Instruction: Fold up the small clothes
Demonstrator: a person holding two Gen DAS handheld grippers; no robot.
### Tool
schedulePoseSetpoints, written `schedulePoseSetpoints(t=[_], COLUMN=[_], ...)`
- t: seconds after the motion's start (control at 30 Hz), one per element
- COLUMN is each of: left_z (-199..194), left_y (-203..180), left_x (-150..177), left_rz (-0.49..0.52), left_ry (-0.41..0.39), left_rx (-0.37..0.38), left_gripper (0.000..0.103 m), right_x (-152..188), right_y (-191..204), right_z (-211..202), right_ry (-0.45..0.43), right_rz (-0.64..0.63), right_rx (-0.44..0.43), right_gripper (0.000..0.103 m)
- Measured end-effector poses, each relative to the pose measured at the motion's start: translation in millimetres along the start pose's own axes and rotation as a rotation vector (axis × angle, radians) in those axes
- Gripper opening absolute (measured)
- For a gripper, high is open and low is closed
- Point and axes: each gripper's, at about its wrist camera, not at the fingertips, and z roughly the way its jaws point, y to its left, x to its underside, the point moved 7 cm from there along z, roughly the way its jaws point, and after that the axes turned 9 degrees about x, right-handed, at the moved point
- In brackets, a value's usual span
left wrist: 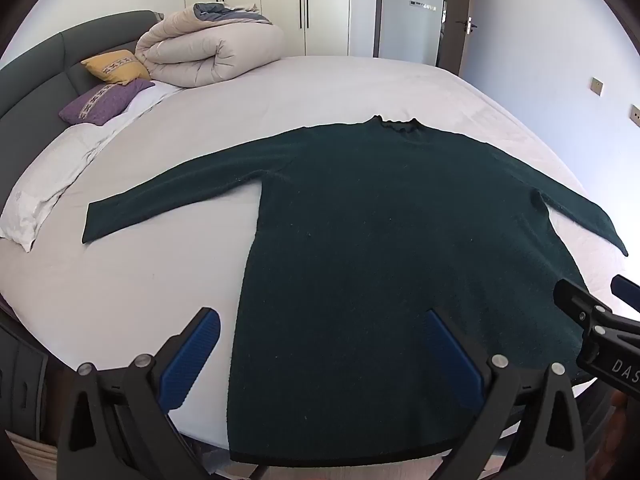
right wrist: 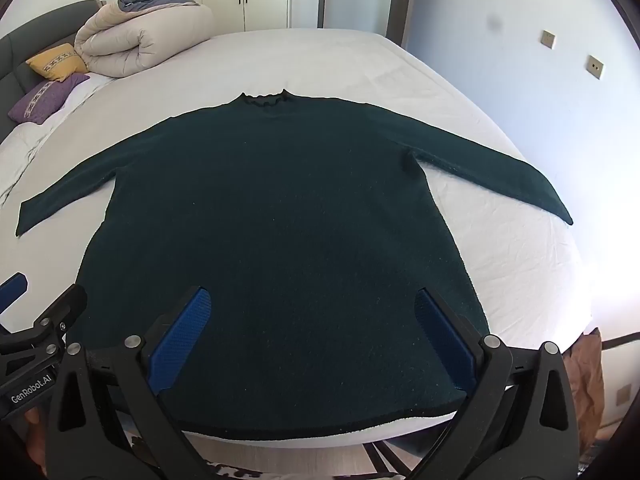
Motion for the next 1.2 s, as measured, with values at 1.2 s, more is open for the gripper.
schedulePoseSetpoints(t=[1.2], left_z=[8], left_y=[-4], left_x=[5], left_rz=[0.011], left_ry=[0.014], left_rx=[0.004], left_gripper=[0.103], right_x=[-5], right_y=[-5], right_z=[-1], right_ry=[-0.011], right_rz=[-0.028], right_rx=[0.027], right_gripper=[0.103])
